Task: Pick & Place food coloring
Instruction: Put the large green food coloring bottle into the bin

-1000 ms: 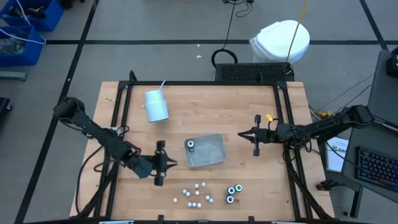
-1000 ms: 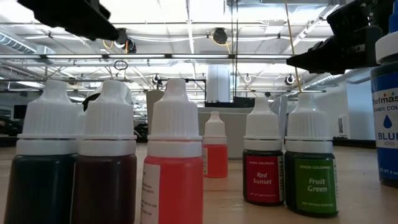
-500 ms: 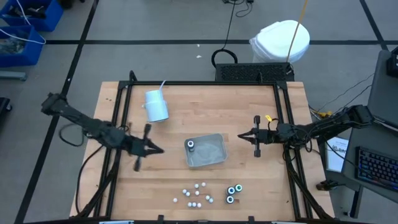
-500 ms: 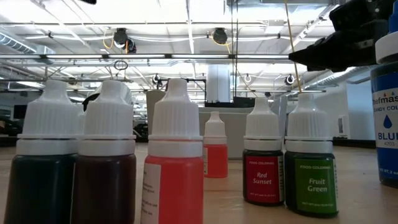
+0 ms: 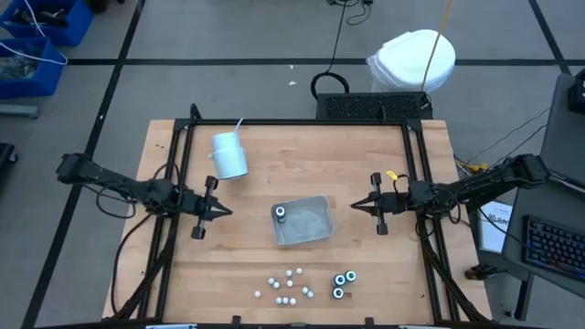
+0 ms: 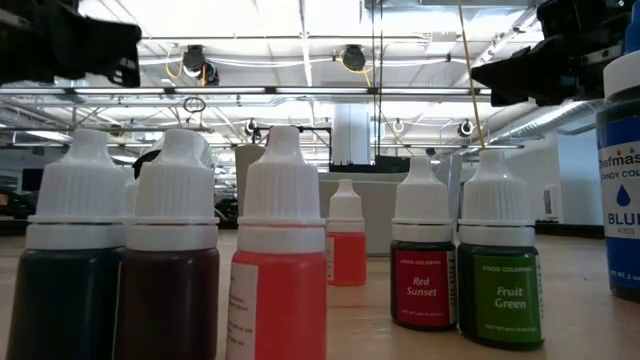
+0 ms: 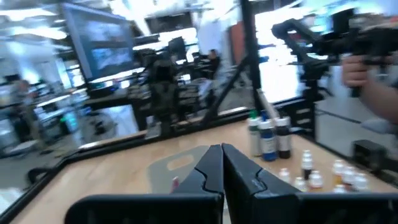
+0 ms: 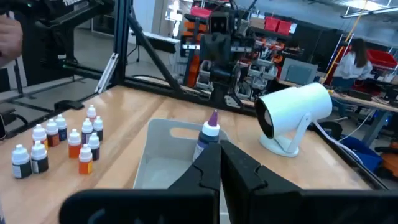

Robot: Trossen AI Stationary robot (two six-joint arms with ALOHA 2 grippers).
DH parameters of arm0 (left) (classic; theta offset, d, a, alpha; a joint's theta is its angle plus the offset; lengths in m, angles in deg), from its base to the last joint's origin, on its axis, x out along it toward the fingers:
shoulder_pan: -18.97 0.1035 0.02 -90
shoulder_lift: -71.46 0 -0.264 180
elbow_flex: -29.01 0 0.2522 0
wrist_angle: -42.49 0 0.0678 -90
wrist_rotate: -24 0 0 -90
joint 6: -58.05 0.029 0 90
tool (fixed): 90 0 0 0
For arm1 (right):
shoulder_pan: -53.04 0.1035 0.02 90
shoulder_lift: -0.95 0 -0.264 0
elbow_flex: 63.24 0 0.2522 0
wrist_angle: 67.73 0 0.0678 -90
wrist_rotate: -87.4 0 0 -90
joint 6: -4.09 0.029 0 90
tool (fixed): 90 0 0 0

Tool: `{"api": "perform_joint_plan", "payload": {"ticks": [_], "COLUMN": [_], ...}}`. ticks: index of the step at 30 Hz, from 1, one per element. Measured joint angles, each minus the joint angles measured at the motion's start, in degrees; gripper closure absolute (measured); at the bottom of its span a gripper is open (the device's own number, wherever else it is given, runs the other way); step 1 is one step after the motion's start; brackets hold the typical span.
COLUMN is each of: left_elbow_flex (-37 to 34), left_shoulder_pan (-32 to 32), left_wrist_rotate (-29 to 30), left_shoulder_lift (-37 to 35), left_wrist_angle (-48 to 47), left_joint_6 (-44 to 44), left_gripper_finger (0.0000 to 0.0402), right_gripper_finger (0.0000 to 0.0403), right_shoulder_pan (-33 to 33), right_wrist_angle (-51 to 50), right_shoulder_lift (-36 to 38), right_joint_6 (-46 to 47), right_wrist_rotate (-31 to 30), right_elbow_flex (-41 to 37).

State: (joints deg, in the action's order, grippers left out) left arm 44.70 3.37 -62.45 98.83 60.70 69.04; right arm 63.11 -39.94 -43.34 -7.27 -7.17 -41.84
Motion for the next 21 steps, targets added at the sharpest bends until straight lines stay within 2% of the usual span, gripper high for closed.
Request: {"api": "perform_joint_plan", "payload": {"ticks": [3, 7, 9, 13, 18, 21], "left_elbow_flex": [-1.12, -1.33, -1.33, -1.35, -1.33, -1.33], "left_shoulder_pan": [0.0, 0.0, 0.0, 0.0, 0.0, 0.0], "left_wrist_rotate": [3.83, 7.68, 8.73, 8.98, 9.57, 9.57], "left_shoulder_lift": [-0.01, -0.01, -0.01, -0.01, -0.01, -0.01], "left_wrist_angle": [1.86, 1.77, 1.76, 1.75, 1.75, 1.75], "left_joint_6": [-2.17, -3.22, -3.4, -3.52, -2.12, -2.67], "left_gripper_finger": [0.0383, 0.037, 0.0367, 0.0366, 0.0365, 0.0365], "right_gripper_finger": [0.0403, 0.0403, 0.0403, 0.0403, 0.0403, 0.0401], "right_shoulder_pan": [2.21, 8.95, 12.53, 20.44, 31.79, 36.87], "right_wrist_angle": [-6.5, -29.81, -38.3, -48.12, -56.39, -60.35], "right_shoulder_lift": [0.0, -1.3, -2.58, -6.08, -12.28, -14.87], "right_joint_6": [-1.54, -1.7, 1.69, 7.41, 9.08, 11.81], "right_wrist_rotate": [-3.38, -15.92, -17.8, -18.87, -34.19, -39.8], "right_elbow_flex": [3.68, 14.48, 19.92, 28.98, 37.38, 40.12]}}
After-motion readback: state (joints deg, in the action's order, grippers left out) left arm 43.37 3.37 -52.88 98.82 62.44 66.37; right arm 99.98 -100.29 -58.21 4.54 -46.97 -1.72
